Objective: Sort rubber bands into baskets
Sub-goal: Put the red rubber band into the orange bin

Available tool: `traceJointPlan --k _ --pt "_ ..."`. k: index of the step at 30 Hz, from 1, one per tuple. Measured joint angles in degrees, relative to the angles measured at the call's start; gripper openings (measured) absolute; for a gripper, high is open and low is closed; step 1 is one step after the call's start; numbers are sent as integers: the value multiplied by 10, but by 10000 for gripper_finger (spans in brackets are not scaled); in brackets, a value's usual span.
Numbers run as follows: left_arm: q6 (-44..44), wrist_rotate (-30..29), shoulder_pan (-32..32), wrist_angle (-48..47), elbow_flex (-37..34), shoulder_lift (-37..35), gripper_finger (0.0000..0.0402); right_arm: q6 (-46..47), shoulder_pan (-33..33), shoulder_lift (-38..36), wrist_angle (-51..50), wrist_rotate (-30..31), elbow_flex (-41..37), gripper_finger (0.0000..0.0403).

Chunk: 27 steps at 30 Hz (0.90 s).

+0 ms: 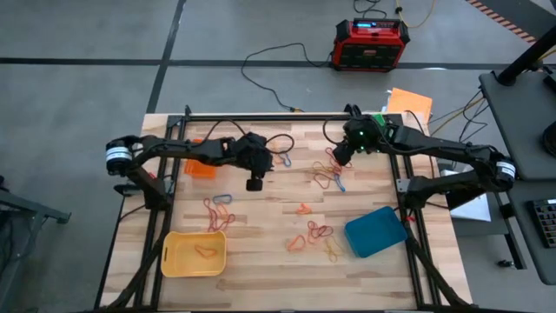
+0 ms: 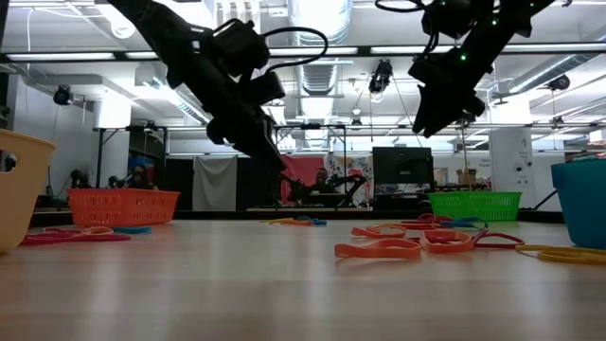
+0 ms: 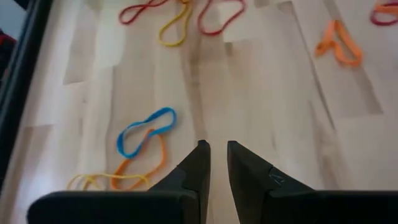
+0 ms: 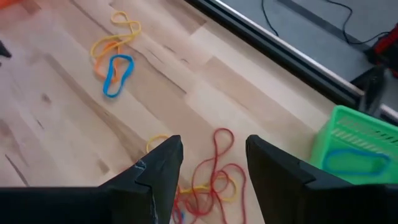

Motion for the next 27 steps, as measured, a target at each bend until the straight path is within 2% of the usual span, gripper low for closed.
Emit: traceJointPlan --k 3,5,10,14,17,22,27 --pt "-9 -16 -1 -16 -5 -13 38 4 0 -2 24 -9 -15 174" --pt "-27 -40 1 -77 2 -25 38 7 0 -2 31 -10 -18 174" --pt "-40 -46 1 -379 91 -53 38 16 0 -1 34 -10 -18 174" --pt "-41 18 2 -533 154 -55 38 23 0 -1 41 -10 -18 174" --pt "-35 48 2 -568 162 -56 38 23 0 -1 53 -10 -18 174" --pt "-42 48 -10 -589 133 -56 38 21 0 0 62 -10 -18 174" --pt "-13 52 -39 -599 106 -56 39 20 0 0 59 -10 -18 174"
